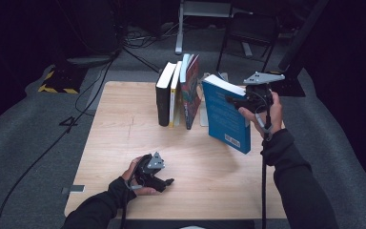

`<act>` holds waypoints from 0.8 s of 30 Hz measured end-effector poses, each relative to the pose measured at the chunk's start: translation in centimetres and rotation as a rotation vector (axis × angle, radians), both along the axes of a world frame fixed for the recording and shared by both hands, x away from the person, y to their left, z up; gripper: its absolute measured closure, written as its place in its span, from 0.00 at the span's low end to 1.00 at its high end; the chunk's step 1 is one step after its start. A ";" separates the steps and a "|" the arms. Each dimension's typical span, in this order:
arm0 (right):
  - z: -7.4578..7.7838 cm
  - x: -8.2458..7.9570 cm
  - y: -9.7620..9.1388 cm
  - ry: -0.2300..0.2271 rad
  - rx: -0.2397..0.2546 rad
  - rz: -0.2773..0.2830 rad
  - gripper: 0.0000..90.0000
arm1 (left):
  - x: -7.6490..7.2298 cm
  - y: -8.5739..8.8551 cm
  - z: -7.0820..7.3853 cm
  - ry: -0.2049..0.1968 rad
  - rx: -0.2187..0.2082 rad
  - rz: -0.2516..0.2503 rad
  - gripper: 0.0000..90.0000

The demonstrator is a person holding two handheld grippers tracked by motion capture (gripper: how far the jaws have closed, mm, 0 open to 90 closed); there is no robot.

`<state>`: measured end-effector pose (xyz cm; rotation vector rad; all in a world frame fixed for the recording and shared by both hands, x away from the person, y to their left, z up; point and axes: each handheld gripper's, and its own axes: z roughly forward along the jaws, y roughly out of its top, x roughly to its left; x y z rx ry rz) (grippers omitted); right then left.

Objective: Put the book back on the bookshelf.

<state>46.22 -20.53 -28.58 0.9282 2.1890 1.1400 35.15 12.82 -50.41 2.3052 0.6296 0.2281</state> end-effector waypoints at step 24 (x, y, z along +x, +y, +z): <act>0.6 6.6 1.7 -0.022 0.057 -0.123 0.66 | 0.0 0.0 0.0 -0.001 0.000 0.000 0.19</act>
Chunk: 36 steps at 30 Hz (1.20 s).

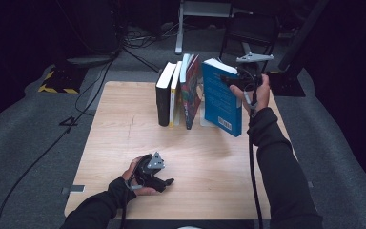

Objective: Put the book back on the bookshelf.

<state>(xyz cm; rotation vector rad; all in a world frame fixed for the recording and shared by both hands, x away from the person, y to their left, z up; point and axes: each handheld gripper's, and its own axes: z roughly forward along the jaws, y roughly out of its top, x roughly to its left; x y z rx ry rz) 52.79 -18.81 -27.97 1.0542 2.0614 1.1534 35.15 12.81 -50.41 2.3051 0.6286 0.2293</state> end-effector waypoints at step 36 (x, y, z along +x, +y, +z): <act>-2.6 1.4 1.0 -0.065 0.048 -0.075 0.66 | -0.1 0.1 0.0 -0.001 0.002 -0.001 0.19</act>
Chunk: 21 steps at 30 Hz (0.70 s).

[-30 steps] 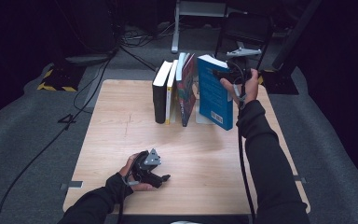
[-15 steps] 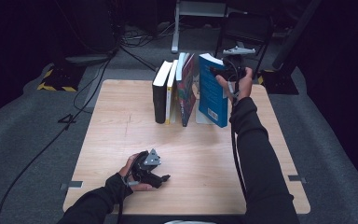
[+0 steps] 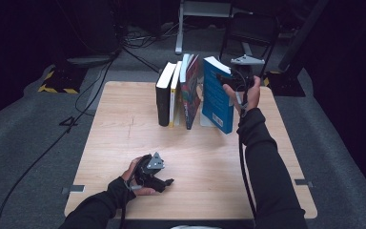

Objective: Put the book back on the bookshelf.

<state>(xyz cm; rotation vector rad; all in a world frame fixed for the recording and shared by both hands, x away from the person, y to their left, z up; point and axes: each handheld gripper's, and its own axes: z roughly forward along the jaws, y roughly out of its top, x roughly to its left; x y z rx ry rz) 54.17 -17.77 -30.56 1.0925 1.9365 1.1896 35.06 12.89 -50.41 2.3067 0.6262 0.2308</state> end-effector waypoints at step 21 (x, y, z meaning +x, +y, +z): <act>-2.2 -4.6 -3.2 -0.012 0.023 0.028 0.65 | 0.1 -0.2 0.0 0.000 0.001 0.000 0.18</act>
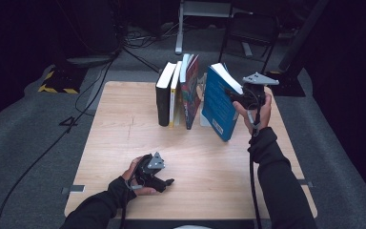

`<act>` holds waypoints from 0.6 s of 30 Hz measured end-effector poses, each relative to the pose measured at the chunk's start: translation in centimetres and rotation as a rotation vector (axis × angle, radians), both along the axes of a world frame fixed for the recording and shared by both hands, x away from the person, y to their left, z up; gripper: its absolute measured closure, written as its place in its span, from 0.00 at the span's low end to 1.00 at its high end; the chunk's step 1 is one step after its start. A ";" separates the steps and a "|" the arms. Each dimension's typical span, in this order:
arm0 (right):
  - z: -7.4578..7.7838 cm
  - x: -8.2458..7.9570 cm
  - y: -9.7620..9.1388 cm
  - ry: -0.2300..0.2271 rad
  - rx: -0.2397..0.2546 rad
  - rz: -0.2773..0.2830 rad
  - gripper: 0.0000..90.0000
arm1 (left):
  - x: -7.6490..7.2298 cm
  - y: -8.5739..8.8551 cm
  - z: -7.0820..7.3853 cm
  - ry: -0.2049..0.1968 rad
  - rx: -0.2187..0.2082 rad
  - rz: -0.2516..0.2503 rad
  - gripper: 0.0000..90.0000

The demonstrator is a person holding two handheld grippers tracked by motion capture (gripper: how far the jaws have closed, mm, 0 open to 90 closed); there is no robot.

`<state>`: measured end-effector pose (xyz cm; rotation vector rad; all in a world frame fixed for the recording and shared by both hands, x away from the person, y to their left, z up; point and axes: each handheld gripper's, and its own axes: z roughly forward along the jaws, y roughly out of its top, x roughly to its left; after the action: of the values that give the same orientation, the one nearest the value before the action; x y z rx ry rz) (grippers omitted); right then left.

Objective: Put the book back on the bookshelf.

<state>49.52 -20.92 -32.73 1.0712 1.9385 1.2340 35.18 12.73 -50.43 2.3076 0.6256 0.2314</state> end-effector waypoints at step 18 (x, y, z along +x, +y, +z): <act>-1.2 -1.8 -0.7 -0.033 0.007 -0.043 0.55 | 0.0 0.0 0.0 -0.001 0.000 0.001 0.18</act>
<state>47.74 -21.60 -33.97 1.0839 1.8784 1.2287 35.17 12.70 -50.43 2.3074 0.6264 0.2331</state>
